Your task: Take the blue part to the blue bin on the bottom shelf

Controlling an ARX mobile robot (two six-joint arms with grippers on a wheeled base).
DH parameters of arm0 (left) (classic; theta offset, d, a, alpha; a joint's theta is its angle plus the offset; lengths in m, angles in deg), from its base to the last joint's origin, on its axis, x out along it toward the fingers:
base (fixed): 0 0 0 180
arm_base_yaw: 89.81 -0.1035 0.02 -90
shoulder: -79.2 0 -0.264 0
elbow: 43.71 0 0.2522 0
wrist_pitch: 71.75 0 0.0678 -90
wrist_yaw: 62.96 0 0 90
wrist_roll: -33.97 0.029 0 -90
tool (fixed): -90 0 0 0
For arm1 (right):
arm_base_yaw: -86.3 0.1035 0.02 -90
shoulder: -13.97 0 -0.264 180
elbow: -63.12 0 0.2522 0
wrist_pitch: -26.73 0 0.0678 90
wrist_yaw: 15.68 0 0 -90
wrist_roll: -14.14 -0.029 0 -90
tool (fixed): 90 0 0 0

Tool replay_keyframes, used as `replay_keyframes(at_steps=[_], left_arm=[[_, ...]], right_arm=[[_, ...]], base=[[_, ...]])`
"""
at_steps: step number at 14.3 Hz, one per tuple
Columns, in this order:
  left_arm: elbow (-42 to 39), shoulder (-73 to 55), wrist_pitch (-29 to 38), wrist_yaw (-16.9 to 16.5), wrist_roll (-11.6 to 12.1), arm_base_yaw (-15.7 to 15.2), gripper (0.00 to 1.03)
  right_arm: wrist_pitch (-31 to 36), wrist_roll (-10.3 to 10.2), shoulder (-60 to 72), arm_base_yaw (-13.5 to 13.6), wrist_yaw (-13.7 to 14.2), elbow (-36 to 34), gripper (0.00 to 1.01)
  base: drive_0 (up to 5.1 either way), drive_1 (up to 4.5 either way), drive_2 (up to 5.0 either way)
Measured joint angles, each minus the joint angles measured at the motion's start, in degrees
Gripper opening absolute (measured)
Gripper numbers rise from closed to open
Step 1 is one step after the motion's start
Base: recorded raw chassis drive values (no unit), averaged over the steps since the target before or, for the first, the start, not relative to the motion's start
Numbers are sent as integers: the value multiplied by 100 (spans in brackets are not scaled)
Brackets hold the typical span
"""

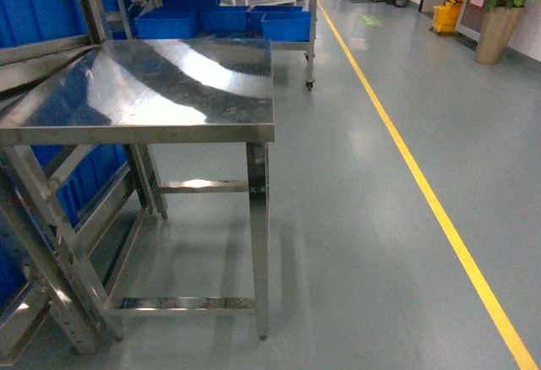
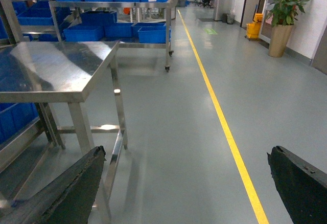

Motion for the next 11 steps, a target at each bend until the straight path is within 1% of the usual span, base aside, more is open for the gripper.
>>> replay_keyframes(at_steps=[11], left_arm=[[-2, -7, 9, -2, 0, 0, 43]], right_arm=[[-15, 0, 0, 0, 2, 0, 98]], base=[[-4, 414, -422]])
